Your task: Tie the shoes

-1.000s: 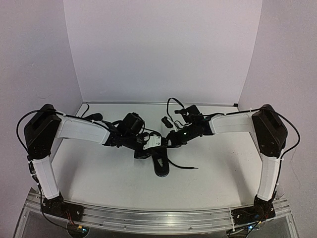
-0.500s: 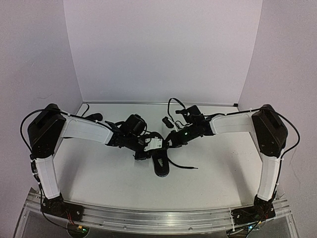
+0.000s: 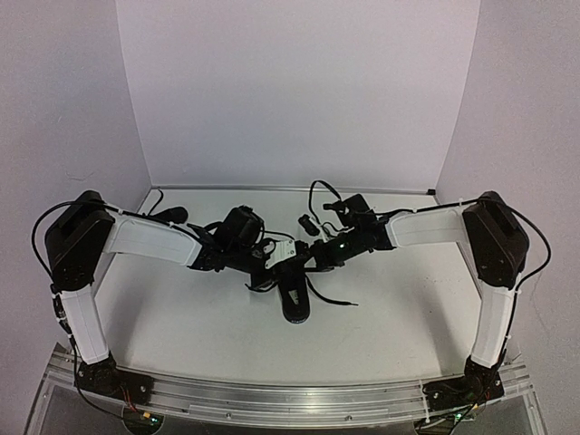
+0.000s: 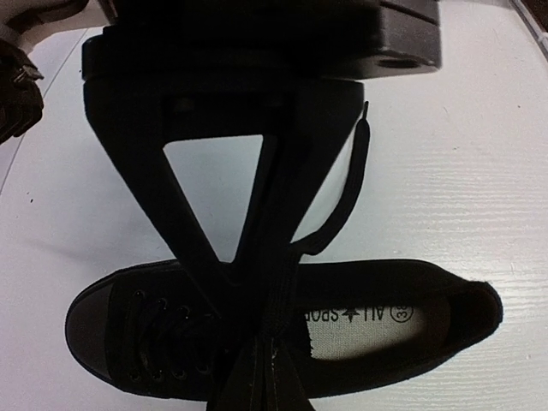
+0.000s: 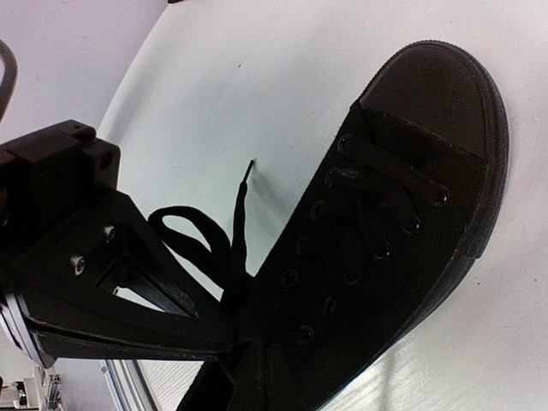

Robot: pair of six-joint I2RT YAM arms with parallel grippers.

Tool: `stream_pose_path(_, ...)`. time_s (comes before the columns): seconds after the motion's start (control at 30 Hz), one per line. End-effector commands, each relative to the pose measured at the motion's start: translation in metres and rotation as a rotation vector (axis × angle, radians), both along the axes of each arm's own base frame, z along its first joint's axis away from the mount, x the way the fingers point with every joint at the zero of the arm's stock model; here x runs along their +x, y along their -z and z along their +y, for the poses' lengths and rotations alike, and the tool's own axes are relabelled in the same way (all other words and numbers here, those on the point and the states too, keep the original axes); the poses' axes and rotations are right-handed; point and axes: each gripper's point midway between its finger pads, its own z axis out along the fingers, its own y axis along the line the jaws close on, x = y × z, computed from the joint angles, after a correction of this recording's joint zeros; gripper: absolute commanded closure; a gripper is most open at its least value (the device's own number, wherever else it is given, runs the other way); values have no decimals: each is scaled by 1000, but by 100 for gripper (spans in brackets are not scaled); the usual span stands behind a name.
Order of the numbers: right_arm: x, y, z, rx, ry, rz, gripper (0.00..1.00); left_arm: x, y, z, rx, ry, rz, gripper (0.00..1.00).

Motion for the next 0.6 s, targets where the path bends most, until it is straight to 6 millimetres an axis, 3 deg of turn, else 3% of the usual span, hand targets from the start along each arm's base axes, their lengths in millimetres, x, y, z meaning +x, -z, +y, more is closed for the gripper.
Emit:
stream_pose_path(0.0,4,-37,2,71,2,-71,100,15,-9,-10,-59,-87,16,100)
stream_pose_path(0.27,3,-38,3,81,-1,-68,100,22,2,-7,-67,-172,58,100)
stream_pose_path(0.57,-3,-34,2,94,-7,-49,100,30,-1,-12,-226,-296,154,100)
